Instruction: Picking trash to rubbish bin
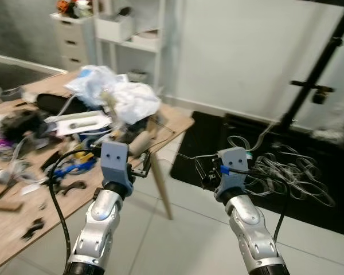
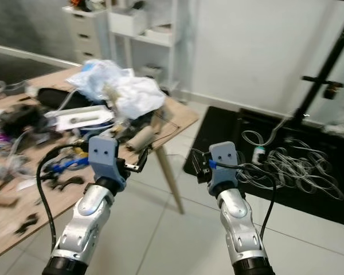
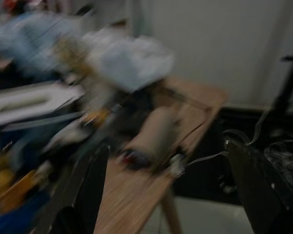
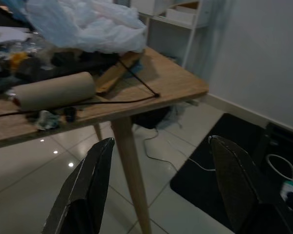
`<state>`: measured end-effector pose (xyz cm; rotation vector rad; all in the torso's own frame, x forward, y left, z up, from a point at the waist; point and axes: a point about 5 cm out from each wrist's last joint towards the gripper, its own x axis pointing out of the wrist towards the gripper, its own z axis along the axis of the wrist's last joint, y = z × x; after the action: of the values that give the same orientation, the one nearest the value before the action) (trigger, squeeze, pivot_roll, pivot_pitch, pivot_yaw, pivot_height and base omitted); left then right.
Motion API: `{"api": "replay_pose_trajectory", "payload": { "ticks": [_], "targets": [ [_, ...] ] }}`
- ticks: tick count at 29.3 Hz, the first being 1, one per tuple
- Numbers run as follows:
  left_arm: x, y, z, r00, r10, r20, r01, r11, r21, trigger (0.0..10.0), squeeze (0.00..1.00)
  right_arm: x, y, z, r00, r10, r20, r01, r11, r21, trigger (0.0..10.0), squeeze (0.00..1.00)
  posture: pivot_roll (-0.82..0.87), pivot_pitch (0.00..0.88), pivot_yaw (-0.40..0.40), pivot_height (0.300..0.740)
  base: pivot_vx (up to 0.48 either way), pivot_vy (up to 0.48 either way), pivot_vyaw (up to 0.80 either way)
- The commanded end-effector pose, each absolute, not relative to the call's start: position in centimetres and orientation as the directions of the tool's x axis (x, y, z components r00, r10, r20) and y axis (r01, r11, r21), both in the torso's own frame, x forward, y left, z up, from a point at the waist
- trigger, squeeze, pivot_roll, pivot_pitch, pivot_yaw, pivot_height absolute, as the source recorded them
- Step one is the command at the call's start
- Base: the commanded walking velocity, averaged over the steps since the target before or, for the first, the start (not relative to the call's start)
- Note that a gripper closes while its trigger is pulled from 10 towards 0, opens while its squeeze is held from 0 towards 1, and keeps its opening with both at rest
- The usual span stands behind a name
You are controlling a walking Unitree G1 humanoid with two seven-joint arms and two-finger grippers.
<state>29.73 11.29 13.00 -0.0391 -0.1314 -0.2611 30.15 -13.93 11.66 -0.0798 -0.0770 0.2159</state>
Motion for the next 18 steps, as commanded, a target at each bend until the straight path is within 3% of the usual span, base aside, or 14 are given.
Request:
{"api": "replay_pose_trajectory", "payload": {
  "ticks": [1, 18],
  "targets": [
    [29.74, 11.09, 13.05, 0.955, -0.264, 0.134, 0.269, 0.963, -0.021, 10.0, 0.00, 30.10, -14.33, 11.40, 0.978, 0.203, 0.054, -0.198, 0.976, -0.090, 10.0, 0.00, -0.01, 0.002, -0.057, 0.740, 0.000, 0.000, 0.80],
    [29.75, 11.19, 13.06, 0.957, -0.256, 0.133, 0.262, 0.965, -0.024, 10.0, 0.00, 30.11, -14.22, 11.32, 0.977, 0.208, 0.051, -0.203, 0.975, -0.092, 10.0, 0.00, -0.01, 0.002, -0.057, 0.740, 0.000, 0.000, 0.80]
  ]
}}
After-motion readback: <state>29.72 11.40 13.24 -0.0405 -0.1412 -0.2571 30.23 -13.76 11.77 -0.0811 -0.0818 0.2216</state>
